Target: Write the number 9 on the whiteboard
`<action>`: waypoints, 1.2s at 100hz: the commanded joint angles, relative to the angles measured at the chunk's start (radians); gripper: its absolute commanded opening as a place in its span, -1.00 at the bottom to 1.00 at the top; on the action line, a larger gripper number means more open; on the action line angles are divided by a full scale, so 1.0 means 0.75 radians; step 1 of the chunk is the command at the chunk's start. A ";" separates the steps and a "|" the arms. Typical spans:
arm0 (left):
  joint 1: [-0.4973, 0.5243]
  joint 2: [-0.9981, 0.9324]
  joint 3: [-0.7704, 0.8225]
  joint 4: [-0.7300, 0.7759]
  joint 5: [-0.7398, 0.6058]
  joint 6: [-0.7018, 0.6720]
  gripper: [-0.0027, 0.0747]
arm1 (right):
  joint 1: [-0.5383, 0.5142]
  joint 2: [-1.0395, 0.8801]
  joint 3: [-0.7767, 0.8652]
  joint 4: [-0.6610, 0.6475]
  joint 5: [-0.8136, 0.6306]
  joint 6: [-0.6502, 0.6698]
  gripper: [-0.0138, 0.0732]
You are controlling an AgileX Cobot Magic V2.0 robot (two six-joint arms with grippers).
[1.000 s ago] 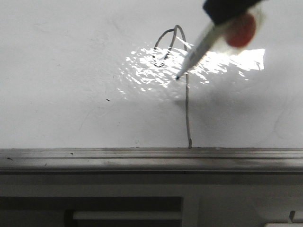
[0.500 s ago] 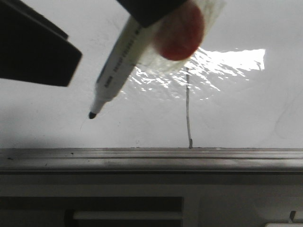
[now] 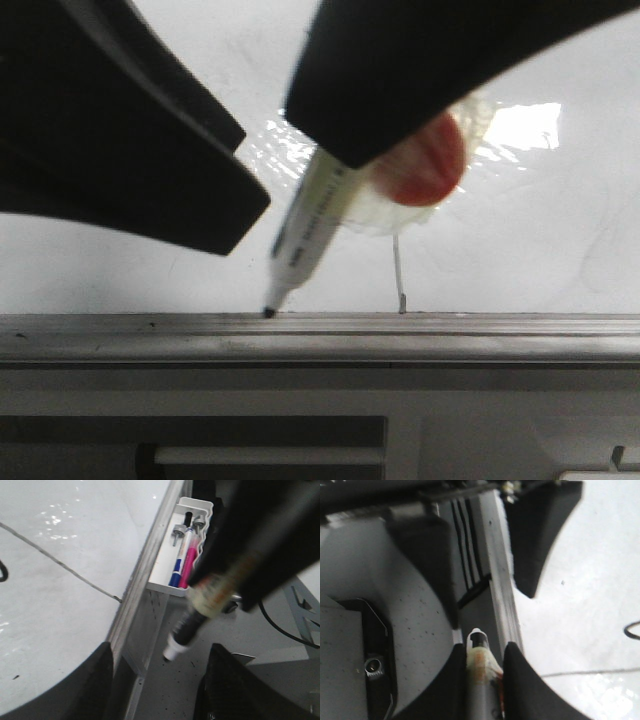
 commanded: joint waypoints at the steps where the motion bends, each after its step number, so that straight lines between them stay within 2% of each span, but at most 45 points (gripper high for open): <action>1: -0.003 -0.043 -0.042 -0.052 -0.006 0.004 0.07 | -0.007 -0.018 -0.041 -0.166 0.002 0.087 -0.84; 13: -0.003 -0.064 -0.042 -0.052 0.006 0.004 0.07 | -0.007 -0.021 -0.041 -0.257 0.004 0.142 -0.84; 35: -0.003 -0.046 -0.042 -0.089 0.050 0.007 0.07 | -0.004 -0.004 -0.041 -0.092 -0.287 0.137 -0.84; 75: -0.003 -0.005 -0.042 -0.096 -0.001 0.007 0.05 | -0.001 0.056 -0.041 -0.005 -0.336 0.127 -0.84; 82: -0.003 0.012 -0.042 -0.096 -0.001 0.007 -0.06 | -0.001 0.056 -0.041 -0.005 -0.333 0.127 -0.84; 89: -0.003 0.030 -0.042 -0.096 -0.001 0.007 -0.27 | -0.001 0.056 -0.041 -0.005 -0.321 0.127 -0.84; 105: -0.003 0.039 -0.042 -0.096 -0.004 0.007 -0.99 | -0.001 0.056 -0.041 -0.002 -0.301 0.127 -0.84; 120: -0.003 0.039 -0.042 -0.096 -0.004 0.007 -0.98 | -0.001 0.056 -0.041 0.000 -0.301 0.127 -0.84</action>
